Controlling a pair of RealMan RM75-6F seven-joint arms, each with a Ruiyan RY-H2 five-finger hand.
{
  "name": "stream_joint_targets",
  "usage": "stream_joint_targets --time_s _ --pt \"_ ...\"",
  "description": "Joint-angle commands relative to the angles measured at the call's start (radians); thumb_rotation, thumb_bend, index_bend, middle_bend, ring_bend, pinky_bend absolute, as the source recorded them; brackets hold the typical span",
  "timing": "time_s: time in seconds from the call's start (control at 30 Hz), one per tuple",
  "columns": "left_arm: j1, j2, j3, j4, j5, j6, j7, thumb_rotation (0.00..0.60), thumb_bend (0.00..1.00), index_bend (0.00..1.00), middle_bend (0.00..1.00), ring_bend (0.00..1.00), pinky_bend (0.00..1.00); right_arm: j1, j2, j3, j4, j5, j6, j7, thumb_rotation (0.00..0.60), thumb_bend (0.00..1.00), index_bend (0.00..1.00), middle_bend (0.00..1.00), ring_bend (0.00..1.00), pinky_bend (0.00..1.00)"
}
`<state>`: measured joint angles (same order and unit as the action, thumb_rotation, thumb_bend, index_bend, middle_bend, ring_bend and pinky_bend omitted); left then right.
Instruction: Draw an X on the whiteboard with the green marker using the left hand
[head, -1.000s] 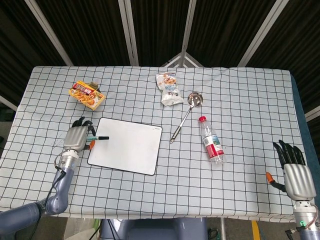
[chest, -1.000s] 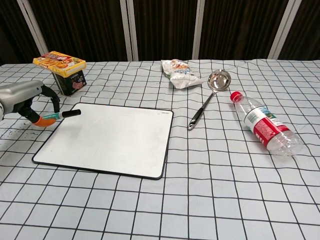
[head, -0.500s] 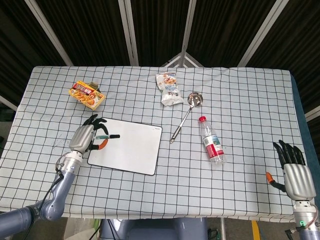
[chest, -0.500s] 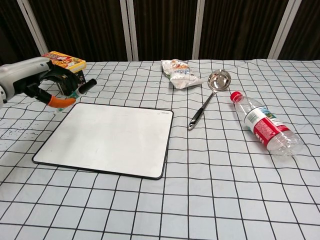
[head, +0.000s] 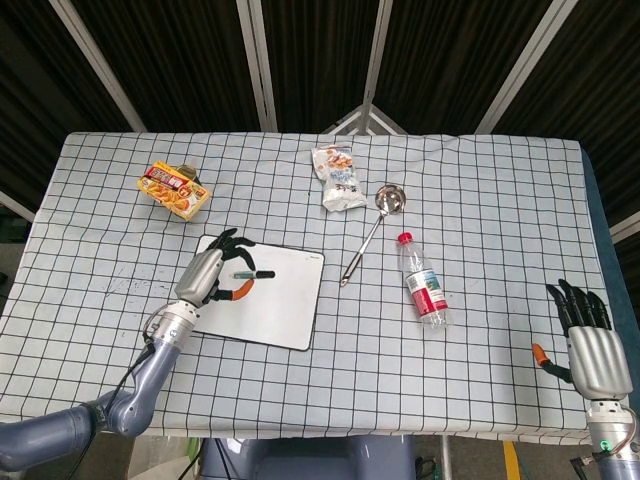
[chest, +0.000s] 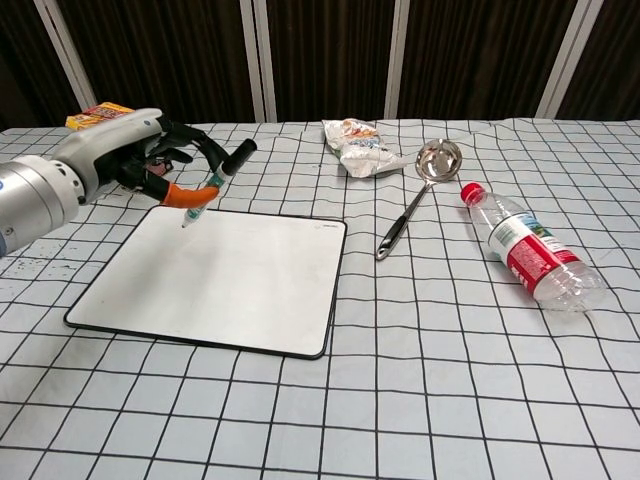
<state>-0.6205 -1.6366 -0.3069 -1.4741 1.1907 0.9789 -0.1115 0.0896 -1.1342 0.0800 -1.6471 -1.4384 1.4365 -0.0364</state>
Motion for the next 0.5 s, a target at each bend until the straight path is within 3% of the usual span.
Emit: stream_joint_targets --time_s 0.03,0.5 --pt "-0.004 -0.007 0.004 0.002 -0.002 0.001 0.005 0.600 0.51 0.74 0.22 0.06 0.11 0.000 0.001 0.000 0.000 0.000 0.000 0.001 0.600 0.31 0.00 0.00 0.00 0.00" --pt "-0.031 -0.043 0.010 0.018 -0.021 0.003 0.024 0.600 0.51 0.74 0.23 0.06 0.11 0.003 -0.001 0.001 -0.002 0.004 -0.006 -0.004 0.600 0.31 0.00 0.00 0.00 0.00"
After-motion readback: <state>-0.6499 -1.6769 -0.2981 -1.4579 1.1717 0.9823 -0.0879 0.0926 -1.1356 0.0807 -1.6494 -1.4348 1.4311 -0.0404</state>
